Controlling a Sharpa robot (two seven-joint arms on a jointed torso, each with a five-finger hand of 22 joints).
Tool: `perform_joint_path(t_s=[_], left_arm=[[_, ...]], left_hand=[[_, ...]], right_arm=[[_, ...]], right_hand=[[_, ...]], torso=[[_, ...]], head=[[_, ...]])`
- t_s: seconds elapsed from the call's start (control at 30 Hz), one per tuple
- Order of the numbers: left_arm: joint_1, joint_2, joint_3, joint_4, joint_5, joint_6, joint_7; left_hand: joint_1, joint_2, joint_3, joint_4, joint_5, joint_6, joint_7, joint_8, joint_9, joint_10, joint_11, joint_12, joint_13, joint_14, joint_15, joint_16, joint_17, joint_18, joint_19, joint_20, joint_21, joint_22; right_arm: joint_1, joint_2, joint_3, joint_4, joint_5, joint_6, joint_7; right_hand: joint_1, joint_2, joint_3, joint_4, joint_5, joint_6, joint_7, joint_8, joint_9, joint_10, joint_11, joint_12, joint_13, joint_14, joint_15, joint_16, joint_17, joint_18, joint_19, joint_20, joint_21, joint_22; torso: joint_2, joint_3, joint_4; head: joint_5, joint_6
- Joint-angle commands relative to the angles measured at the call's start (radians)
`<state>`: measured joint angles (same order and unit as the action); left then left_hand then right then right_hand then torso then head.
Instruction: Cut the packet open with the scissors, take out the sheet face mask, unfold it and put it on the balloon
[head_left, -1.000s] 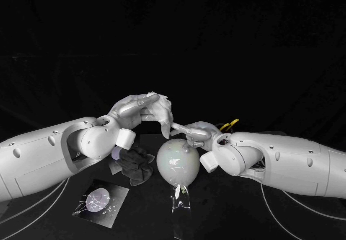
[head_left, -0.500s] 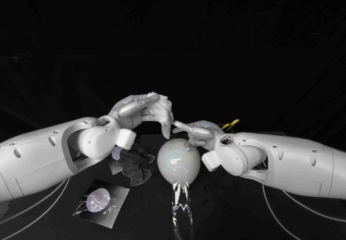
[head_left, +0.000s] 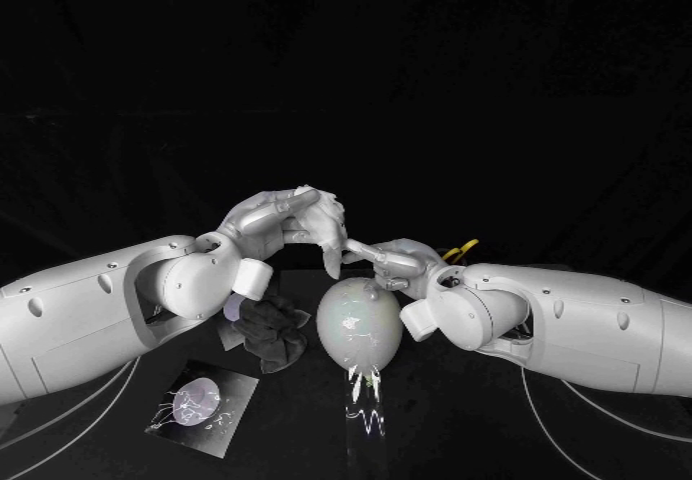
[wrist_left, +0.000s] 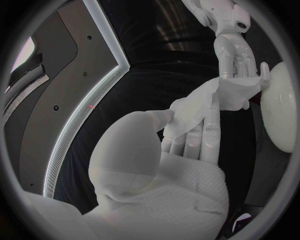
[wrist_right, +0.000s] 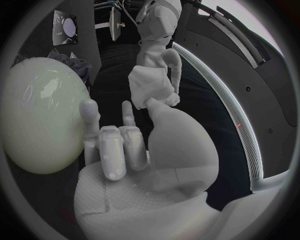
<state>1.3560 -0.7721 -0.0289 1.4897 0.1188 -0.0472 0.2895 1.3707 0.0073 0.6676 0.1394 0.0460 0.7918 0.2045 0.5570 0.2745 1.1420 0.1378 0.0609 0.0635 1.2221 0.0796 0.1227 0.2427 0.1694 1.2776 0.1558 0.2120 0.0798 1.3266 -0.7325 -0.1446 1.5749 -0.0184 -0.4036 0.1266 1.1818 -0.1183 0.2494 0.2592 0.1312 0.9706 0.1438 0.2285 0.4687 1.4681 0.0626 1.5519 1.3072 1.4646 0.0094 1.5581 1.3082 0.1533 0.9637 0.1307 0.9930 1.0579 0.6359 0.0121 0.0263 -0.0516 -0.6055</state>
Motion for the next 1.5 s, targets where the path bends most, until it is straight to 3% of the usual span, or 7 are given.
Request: perform_joint_path(t_s=[0.03, 0.4, 0.5, 0.63, 0.87, 1.17, 1.5], left_arm=[[0.002, 0.003, 0.001, 0.003, 0.000, 0.015, 0.010], [0.002, 0.004, 0.001, 0.004, -0.001, 0.015, 0.009], [0.002, 0.004, 0.001, 0.004, -0.001, 0.016, 0.009], [0.002, 0.005, 0.001, 0.004, -0.002, 0.015, 0.009], [0.002, 0.006, 0.001, 0.003, -0.002, 0.015, 0.008], [0.002, 0.007, 0.001, 0.001, -0.002, 0.012, 0.006], [0.002, 0.007, 0.001, -0.001, -0.002, 0.011, 0.005]], left_hand=[[-0.001, 0.008, 0.001, -0.002, 0.003, 0.008, -0.003, 0.002, 0.001, 0.008, 0.001, 0.005, 0.000, 0.001, -0.004, 0.005, 0.001, 0.012, 0.002, 0.000, 0.004, 0.000], [-0.002, 0.008, 0.001, -0.002, 0.003, 0.008, -0.003, 0.002, 0.001, 0.008, 0.001, 0.005, 0.000, 0.001, -0.004, 0.006, 0.002, 0.012, 0.002, -0.001, 0.004, 0.000], [-0.002, 0.008, 0.001, -0.002, 0.003, 0.008, -0.003, 0.002, 0.001, 0.008, 0.001, 0.005, 0.000, 0.001, -0.004, 0.006, 0.002, 0.012, 0.002, -0.001, 0.004, 0.000], [-0.002, 0.008, 0.001, -0.002, 0.003, 0.008, -0.003, 0.002, 0.001, 0.008, 0.001, 0.005, 0.000, 0.001, -0.004, 0.006, 0.002, 0.012, 0.002, -0.001, 0.004, 0.000], [-0.002, 0.008, 0.001, -0.002, 0.003, 0.008, -0.003, 0.002, 0.001, 0.008, 0.001, 0.005, 0.000, 0.002, -0.004, 0.006, 0.002, 0.012, 0.002, -0.001, 0.004, 0.000], [-0.002, 0.008, 0.001, -0.002, 0.003, 0.008, -0.003, 0.002, 0.001, 0.008, 0.001, 0.005, 0.000, 0.002, -0.004, 0.006, 0.002, 0.012, 0.002, -0.001, 0.004, 0.000], [-0.002, 0.008, 0.001, -0.002, 0.003, 0.008, -0.003, 0.002, 0.001, 0.008, 0.001, 0.005, 0.000, 0.002, -0.004, 0.006, 0.002, 0.012, 0.002, -0.001, 0.004, 0.000]], right_arm=[[0.002, 0.006, 0.001, -0.007, -0.009, -0.007, 0.005], [0.009, 0.019, 0.001, -0.017, -0.012, -0.031, 0.006], [0.010, 0.022, 0.002, -0.021, -0.017, -0.035, 0.003], [0.010, 0.025, 0.002, -0.025, -0.026, -0.036, -0.004], [0.011, 0.029, 0.002, -0.024, -0.041, -0.029, -0.013], [0.011, 0.031, 0.002, -0.018, -0.017, -0.029, 0.016], [0.011, 0.026, 0.002, -0.014, 0.004, -0.014, 0.036]], right_hand=[[0.005, 0.004, -0.006, -0.001, -0.010, -0.003, -0.001, 0.008, 0.001, 0.091, 0.007, 0.004, 0.249, 0.097, 0.007, 0.006, 0.247, 0.004, -0.007, -0.002, 0.007, 0.002], [0.033, 0.016, -0.003, -0.014, -0.011, 0.005, -0.007, 0.023, 0.005, 0.103, 0.002, 0.019, 0.264, 0.104, 0.003, 0.011, 0.259, 0.002, 0.007, -0.003, 0.028, 0.021], [0.064, 0.041, 0.016, -0.031, -0.057, 0.007, -0.011, 0.032, 0.006, 0.103, -0.002, 0.019, 0.264, 0.105, 0.000, 0.012, 0.260, 0.002, 0.009, -0.006, 0.035, 0.029], [0.121, 0.064, 0.057, -0.075, -0.069, 0.012, -0.019, 0.044, 0.008, 0.103, -0.010, 0.019, 0.264, 0.106, -0.007, 0.013, 0.263, 0.001, 0.012, -0.011, 0.043, 0.038], [0.146, 0.069, 0.088, -0.107, -0.072, 0.018, -0.024, 0.052, 0.008, 0.103, -0.014, 0.019, 0.264, 0.106, -0.011, 0.013, 0.263, 0.000, 0.015, -0.015, 0.049, 0.044], [0.116, 0.066, 0.083, -0.094, -0.082, 0.019, -0.021, 0.053, 0.006, 0.103, -0.012, 0.019, 0.264, 0.106, -0.010, 0.013, 0.263, -0.003, 0.023, -0.016, 0.058, 0.053], [0.040, 0.046, 0.043, -0.049, -0.079, 0.008, -0.013, 0.049, 0.000, 0.103, -0.005, 0.019, 0.264, 0.106, -0.005, 0.013, 0.263, -0.004, 0.020, -0.013, 0.059, 0.057]], torso=[[0.000, 0.0000, 0.0008], [0.000, 0.0004, -0.0003], [0.000, 0.0003, -0.0004], [0.000, 0.0003, -0.0007], [0.000, 0.0004, -0.0002], [0.000, 0.0002, -0.0003], [0.000, 0.0003, -0.0008]], head=[[0.000, 0.001], [-0.002, 0.004], [-0.002, 0.004], [-0.002, 0.005], [-0.003, 0.006], [-0.006, 0.010], [-0.007, 0.011]])
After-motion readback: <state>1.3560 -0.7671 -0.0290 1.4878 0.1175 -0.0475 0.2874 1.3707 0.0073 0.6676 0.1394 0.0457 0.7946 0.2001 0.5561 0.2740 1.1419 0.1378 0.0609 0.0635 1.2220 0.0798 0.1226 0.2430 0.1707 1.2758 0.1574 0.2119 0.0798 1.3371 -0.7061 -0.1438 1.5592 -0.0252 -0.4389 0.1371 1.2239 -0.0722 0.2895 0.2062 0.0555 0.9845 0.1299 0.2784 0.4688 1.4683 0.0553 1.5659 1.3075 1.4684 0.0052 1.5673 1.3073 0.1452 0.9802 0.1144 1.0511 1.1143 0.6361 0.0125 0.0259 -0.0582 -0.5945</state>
